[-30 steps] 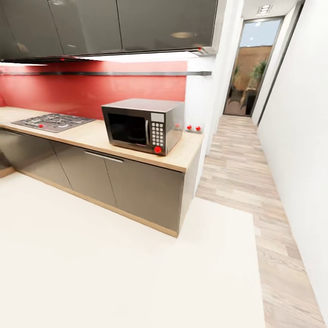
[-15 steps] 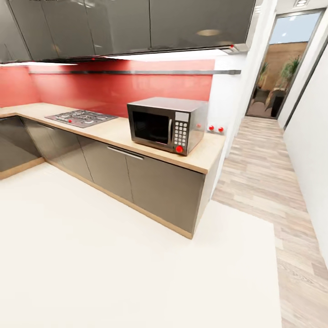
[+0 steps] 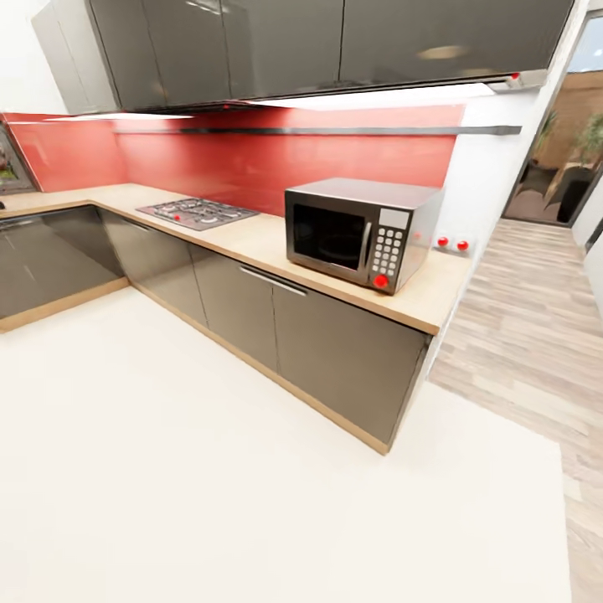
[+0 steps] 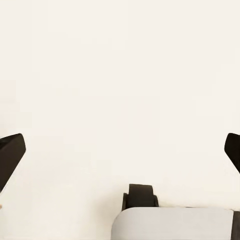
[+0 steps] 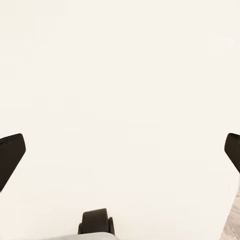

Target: Set up a coffee station on the kitchen countertop: keep the coffee maker on the countertop, move the bottle of coffee from the kitchen shelf to the counter next to the coffee maker, place a paper coffee filter on top of the coffee maker, put the saucer next to the coffee maker with the coffee cup on the saucer, and place the electric kettle next to the coffee maker.

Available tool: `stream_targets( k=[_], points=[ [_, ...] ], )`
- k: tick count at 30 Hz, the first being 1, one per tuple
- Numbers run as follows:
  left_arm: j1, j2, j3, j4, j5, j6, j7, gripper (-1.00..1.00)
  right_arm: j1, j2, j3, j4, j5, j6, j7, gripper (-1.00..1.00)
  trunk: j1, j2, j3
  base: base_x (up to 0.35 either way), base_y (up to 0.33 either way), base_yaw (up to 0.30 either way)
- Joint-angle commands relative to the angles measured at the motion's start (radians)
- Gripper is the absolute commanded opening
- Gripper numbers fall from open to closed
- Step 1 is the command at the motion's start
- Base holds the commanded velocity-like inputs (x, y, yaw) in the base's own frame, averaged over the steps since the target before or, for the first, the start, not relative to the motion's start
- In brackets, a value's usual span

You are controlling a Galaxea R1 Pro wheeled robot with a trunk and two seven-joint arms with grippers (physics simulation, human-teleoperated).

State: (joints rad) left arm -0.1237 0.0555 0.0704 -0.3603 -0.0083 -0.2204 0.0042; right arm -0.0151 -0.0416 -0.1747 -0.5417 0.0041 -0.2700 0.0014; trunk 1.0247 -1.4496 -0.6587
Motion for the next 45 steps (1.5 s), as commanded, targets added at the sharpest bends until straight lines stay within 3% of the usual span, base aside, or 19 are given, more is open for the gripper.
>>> stream_targets(
  k=[1,12,45],
  points=[
    [-0.001,0.000,0.002,0.001,-0.001,-0.004,0.000,1.00,0.000,0.000,-0.002,0.000,0.000,-0.003,0.000,1.00,0.000,0.000,-0.001,0.137,0.102,0.270],
    [-0.001,-0.001,0.002,0.001,-0.002,-0.004,0.000,1.00,0.000,0.000,-0.002,0.000,0.000,-0.003,0.000,1.00,0.000,0.000,-0.005,0.069,0.014,0.271],
    [-0.001,0.000,0.005,0.001,-0.001,-0.004,0.001,1.00,0.000,0.000,0.001,0.000,0.000,-0.003,0.000,1.00,0.000,0.000,-0.017,0.305,0.168,0.271]
  ],
)
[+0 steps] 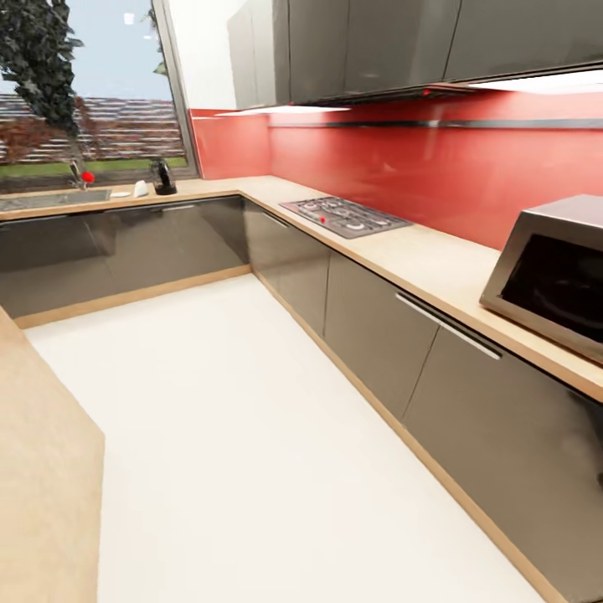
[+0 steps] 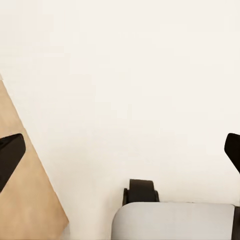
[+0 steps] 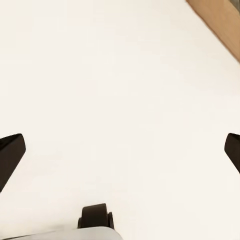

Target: Set up a coffee station on the kitchen countertop: keep the coffee maker on the countertop, move the bottle of coffee from the kitchen shelf to the counter next to the coffee maker, place a paper coffee filter on top of the coffee maker, put the saucer next to the coffee maker with the coffee cup on the saucer, and place the electric kettle next to the coffee maker.

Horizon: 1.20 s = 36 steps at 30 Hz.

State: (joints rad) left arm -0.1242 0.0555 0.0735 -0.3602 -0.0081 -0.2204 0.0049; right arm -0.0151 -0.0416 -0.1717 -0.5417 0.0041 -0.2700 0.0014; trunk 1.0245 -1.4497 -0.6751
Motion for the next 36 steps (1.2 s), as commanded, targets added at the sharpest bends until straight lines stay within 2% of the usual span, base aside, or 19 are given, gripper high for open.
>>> stream_targets(
  k=[1,11,17,19,21,23,36],
  points=[
    [-0.001,0.000,0.002,0.001,-0.001,-0.004,0.001,1.00,0.000,0.000,-0.002,0.000,0.000,-0.003,0.000,1.00,0.001,0.000,-0.001,0.325,0.107,0.271],
    [0.000,0.000,0.000,0.001,-0.002,-0.004,0.000,1.00,0.000,0.000,-0.002,0.000,0.000,-0.003,0.000,1.00,0.001,0.000,-0.005,0.334,0.026,0.260],
    [0.000,0.000,0.001,0.001,-0.001,-0.004,0.000,1.00,0.000,-0.001,0.000,0.000,0.005,-0.003,0.002,1.00,0.001,0.000,-0.005,0.338,0.000,0.065],
    [0.000,0.000,0.001,0.001,-0.001,-0.004,0.000,1.00,0.000,-0.002,0.001,0.000,0.021,-0.004,0.002,1.00,0.001,0.000,-0.006,0.338,0.000,0.013],
    [0.000,0.000,0.002,0.001,-0.001,-0.004,0.000,1.00,0.000,-0.003,0.002,0.001,0.067,-0.005,0.002,1.00,0.001,0.000,-0.006,0.338,0.000,0.006],
    [0.000,0.000,0.003,0.001,0.000,-0.004,0.000,1.00,0.000,-0.001,0.001,0.003,0.180,-0.007,-0.005,1.00,0.001,0.000,-0.006,0.338,0.000,0.001],
    [0.000,0.000,0.006,0.001,0.005,-0.004,0.001,1.00,0.000,0.001,-0.002,0.003,0.188,-0.006,-0.006,1.00,0.001,0.000,-0.006,0.338,0.049,0.010]
  ],
)
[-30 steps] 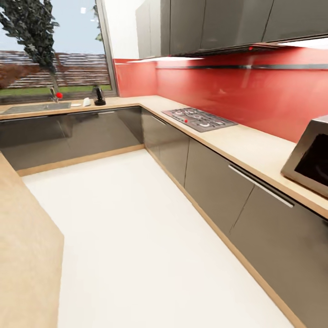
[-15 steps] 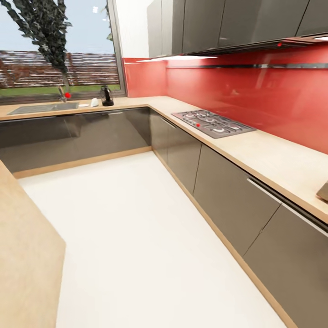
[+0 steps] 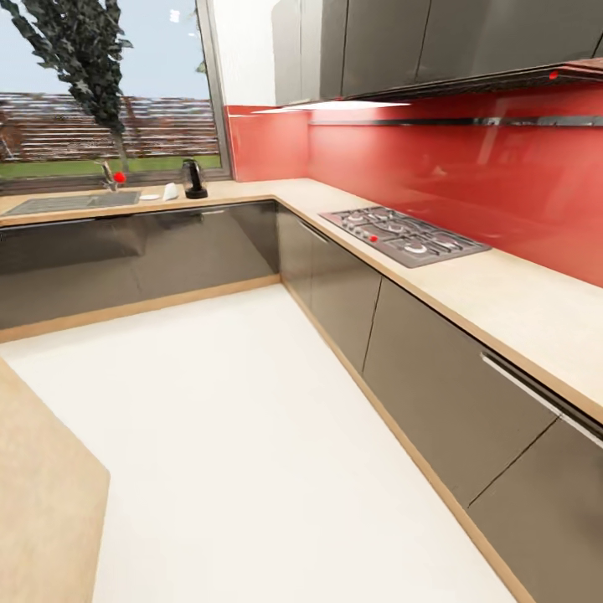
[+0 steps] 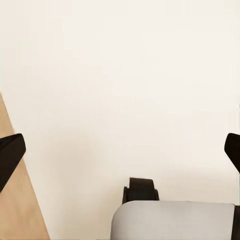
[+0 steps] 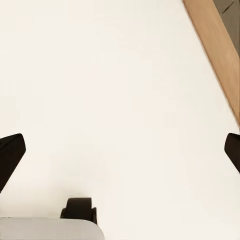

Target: Set up a coffee station on the kitchen countertop: keep the coffee maker on the countertop, move the bottle of coffee from the kitchen shelf to the counter next to the coffee maker, place a paper coffee filter on top of the coffee maker, put the saucer next to the coffee maker with the coffee cup on the saucer, and place the electric kettle next to the coffee maker.

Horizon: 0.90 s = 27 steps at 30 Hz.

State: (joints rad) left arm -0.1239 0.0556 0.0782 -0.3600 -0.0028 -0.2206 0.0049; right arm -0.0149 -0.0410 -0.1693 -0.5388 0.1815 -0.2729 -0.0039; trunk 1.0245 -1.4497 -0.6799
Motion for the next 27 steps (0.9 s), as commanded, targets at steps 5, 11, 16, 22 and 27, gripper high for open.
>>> stream_targets(
  k=[5,11,16,22,27],
  points=[
    [-0.001,0.000,0.002,0.001,0.000,-0.004,0.000,1.00,0.000,0.002,-0.005,0.000,0.010,-0.003,-0.001,1.00,0.001,0.000,-0.001,0.338,0.101,0.225],
    [-0.001,0.000,0.002,0.001,-0.004,-0.004,0.000,1.00,0.000,0.003,-0.006,0.000,0.010,-0.003,-0.001,1.00,0.001,0.000,-0.001,0.338,0.034,0.272],
    [-0.001,0.000,0.002,0.001,-0.005,-0.003,0.000,1.00,0.000,0.003,-0.006,0.000,0.010,-0.003,-0.001,1.00,0.001,0.000,-0.001,0.338,0.002,0.187],
    [-0.001,0.000,0.002,0.001,-0.005,-0.004,0.000,1.00,0.000,0.003,-0.007,0.000,0.010,-0.003,-0.001,1.00,0.001,0.000,-0.001,0.338,0.000,0.032],
    [-0.001,0.000,0.002,0.001,-0.005,-0.004,0.000,1.00,0.000,0.003,-0.007,0.000,0.010,-0.003,-0.001,1.00,0.001,0.000,-0.001,0.338,0.000,0.004]
  ],
)
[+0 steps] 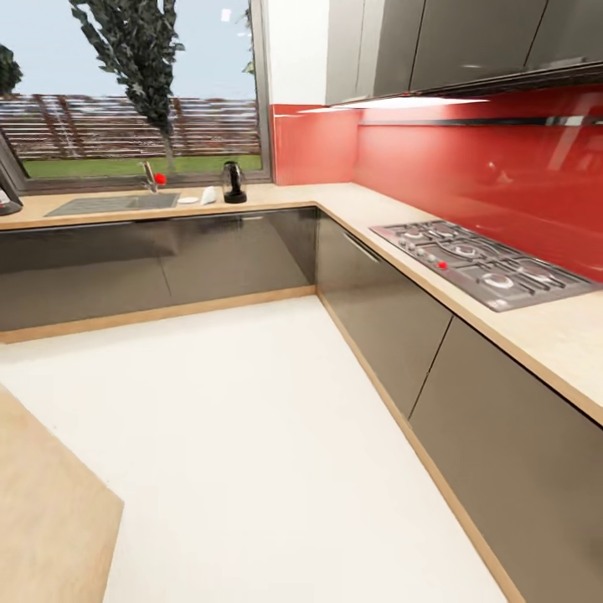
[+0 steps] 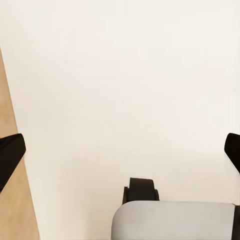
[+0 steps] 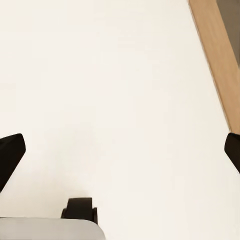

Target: Set up a coffee station on the kitchen countertop: keep the coffee maker on the countertop, move the bottle of coffee from the kitchen shelf to the counter next to the coffee maker, place a paper coffee filter on top of the coffee maker, put the saucer next to the coffee maker with the coffee cup on the saucer, and place the electric kettle next to the coffee maker.

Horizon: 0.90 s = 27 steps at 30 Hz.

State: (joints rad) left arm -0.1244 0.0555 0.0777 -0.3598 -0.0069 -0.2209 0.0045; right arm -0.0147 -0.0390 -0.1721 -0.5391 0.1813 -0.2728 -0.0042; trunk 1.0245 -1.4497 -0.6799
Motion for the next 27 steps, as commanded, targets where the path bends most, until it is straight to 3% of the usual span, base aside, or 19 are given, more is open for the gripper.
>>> stream_targets(
  k=[1,13,27],
  points=[
    [-0.001,0.000,0.002,0.001,-0.001,-0.004,0.000,1.00,-0.001,0.001,-0.004,0.001,0.010,-0.003,0.000,1.00,0.001,0.000,-0.001,0.338,0.000,0.001],
    [0.000,0.000,0.002,0.001,-0.001,-0.004,0.001,1.00,-0.001,0.001,-0.004,0.001,0.010,-0.003,0.000,1.00,0.001,0.000,-0.001,0.338,0.000,0.014],
    [-0.001,0.000,0.002,0.001,-0.002,-0.004,0.000,1.00,-0.001,0.001,-0.004,0.001,0.010,-0.003,0.000,1.00,0.001,0.000,0.002,0.338,0.000,0.242]
  ],
)
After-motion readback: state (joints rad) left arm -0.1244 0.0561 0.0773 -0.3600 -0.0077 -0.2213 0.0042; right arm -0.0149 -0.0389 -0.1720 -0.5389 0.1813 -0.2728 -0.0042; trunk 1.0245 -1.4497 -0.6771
